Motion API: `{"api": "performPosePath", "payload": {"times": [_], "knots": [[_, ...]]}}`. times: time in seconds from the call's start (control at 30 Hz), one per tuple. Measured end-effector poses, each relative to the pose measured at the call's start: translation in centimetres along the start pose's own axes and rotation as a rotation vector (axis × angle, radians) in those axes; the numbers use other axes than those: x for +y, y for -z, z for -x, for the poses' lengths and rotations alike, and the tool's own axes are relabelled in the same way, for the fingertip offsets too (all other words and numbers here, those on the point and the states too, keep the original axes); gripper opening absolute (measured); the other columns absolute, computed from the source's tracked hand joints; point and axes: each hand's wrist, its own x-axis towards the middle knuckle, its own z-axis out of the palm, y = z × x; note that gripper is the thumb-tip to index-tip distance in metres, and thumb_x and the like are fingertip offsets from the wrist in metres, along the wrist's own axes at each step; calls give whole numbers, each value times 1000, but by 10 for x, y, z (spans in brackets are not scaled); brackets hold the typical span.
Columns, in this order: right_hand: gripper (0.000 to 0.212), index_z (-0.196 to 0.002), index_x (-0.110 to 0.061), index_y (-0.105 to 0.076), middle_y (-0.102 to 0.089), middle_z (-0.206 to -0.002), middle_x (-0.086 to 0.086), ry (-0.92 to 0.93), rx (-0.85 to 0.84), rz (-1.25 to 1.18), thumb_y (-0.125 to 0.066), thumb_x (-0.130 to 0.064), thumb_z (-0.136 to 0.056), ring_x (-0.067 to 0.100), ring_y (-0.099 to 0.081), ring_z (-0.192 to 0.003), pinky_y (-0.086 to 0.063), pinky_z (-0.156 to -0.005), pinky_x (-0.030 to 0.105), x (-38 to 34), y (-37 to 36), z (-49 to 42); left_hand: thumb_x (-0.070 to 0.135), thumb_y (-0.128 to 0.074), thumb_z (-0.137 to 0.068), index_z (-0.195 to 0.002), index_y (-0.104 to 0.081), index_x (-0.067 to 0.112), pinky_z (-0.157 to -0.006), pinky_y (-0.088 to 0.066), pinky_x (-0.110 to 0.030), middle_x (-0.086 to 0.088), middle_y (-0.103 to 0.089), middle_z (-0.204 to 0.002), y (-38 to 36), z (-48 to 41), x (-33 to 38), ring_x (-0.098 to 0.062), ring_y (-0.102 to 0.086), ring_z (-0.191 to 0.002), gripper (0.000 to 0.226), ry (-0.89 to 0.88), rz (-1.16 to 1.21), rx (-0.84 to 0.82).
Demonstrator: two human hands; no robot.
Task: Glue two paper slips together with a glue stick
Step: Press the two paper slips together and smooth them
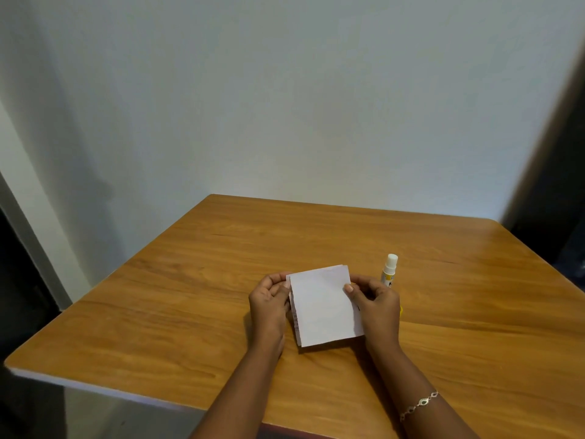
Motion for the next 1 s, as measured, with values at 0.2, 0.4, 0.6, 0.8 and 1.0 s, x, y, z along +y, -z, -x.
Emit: {"api": "performPosePath", "payload": {"times": [0.2, 0.4, 0.6, 0.8, 1.0], "knots": [[16, -92, -8, -70, -67, -79, -4, -15, -2, 11, -66, -2, -77, 5, -60, -75, -46, -59, 4, 1, 0, 0, 2, -48, -90, -88, -60, 12, -56, -50, -23, -6, -69, -83, -1, 0, -1, -15, -63, -71, 16, 5, -11, 5], [16, -90, -9, -70, -68, -79, -3, -31, -5, 2, -67, -2, -76, 8, -61, -74, -46, -58, 5, 3, -2, -1, 2, -48, -90, -88, -60, 14, -53, -50, -22, -4, -70, -80, -2, 1, 1, -13, -64, -69, 17, 6, -12, 2], [16, -91, -9, -70, -67, -79, -5, -48, -6, 10, -67, -4, -76, 6, -60, -75, -48, -62, 13, 2, -2, -1, 1, -47, -90, -88, -60, 13, -48, -49, -18, -5, -69, -80, -2, 2, 1, -11, -64, -65, 17, -3, -5, -20], [17, -93, -8, -70, -69, -83, 1, -81, -11, -13, -67, -4, -77, 13, -63, -79, -51, -71, 28, 4, -2, -1, 0, -48, -90, -88, -60, 11, -50, -49, -20, -8, -69, -82, -1, 2, 1, -16, -62, -71, 16, -11, 9, -32], [12, -84, -12, -70, -70, -80, 5, -123, -22, -71, -67, -3, -77, 16, -62, -73, -47, -64, 27, 5, -2, -2, 0, -48, -90, -86, -60, 12, -52, -48, -21, -5, -69, -78, -1, 3, 2, -14, -62, -68, 17, -19, 20, -45]]}}
